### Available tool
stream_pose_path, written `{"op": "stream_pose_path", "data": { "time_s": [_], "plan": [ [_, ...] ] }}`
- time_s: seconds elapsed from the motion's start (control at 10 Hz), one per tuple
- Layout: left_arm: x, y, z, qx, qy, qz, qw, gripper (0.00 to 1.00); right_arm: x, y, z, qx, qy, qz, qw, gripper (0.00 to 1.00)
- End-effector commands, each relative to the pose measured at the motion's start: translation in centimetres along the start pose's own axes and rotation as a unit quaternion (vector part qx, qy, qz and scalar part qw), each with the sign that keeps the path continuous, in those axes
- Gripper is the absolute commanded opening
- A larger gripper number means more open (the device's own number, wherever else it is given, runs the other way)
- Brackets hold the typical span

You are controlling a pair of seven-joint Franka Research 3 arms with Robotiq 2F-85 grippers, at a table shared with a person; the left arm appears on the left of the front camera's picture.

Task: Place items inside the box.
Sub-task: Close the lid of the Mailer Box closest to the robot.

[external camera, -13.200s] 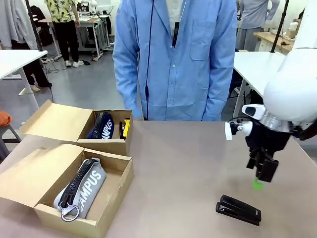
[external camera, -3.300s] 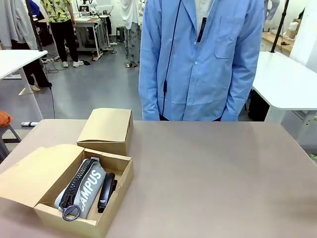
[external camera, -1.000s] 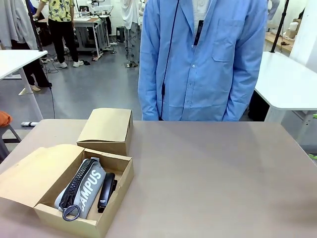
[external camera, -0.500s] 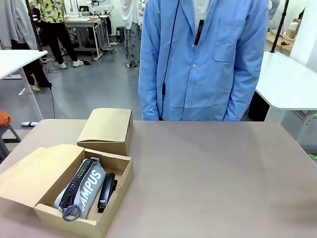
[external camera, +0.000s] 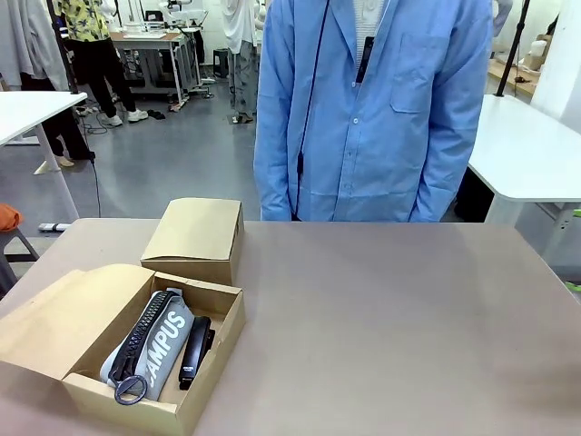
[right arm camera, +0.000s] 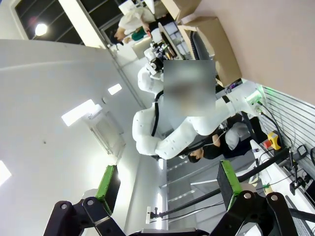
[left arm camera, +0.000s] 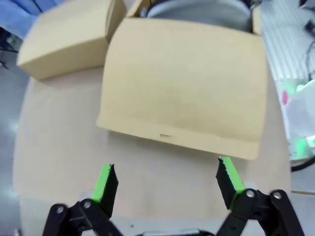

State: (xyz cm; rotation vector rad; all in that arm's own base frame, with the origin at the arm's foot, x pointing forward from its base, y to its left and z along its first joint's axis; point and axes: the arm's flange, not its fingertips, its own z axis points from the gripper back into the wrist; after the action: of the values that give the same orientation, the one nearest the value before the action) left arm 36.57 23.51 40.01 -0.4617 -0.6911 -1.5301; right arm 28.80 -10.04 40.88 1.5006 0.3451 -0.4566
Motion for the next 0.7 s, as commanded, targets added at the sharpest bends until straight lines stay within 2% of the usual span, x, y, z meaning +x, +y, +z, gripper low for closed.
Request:
{"op": "stream_pose_path", "data": {
  "time_s": [0.0, 0.1, 0.6],
  "plan": [
    [-1.2, 1.8, -0.3, -0.019, -0.014, 0.006, 1.000, 1.00, -0.2, 0.7, 0.1, 0.007, 0.000, -0.008, 1.000, 1.00],
    [-1.8, 2.4, -1.0, -0.015, 0.000, 0.013, 1.000, 1.00, -0.2, 0.7, 0.1, 0.007, 0.000, -0.008, 1.000, 1.00],
    [-3.8, 3.1, -6.5, -0.036, -0.004, 0.030, 0.999, 1.00, -0.2, 0.7, 0.1, 0.007, 0.000, -0.008, 1.000, 1.00]
  ]
}}
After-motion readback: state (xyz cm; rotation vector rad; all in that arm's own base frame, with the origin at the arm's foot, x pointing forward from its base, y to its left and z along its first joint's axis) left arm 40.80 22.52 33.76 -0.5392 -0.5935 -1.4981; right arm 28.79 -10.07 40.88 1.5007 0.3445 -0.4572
